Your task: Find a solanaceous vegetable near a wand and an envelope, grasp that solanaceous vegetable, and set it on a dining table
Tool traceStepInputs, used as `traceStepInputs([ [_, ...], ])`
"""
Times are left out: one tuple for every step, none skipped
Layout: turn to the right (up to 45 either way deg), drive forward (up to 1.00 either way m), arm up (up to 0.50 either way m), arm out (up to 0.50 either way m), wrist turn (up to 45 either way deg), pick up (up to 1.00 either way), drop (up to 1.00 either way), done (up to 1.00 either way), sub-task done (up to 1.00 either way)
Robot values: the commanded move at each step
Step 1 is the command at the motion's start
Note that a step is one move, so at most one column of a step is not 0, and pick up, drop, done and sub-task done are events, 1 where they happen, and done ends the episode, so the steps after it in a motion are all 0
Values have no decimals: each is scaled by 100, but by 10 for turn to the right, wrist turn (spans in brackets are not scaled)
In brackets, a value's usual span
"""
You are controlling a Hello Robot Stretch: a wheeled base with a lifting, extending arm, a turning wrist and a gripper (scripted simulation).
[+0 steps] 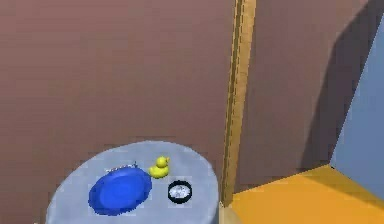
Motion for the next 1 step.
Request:
traceStepInputs([
  [450, 0, 0, 0, 0, 0, 0, 0, 0],
])
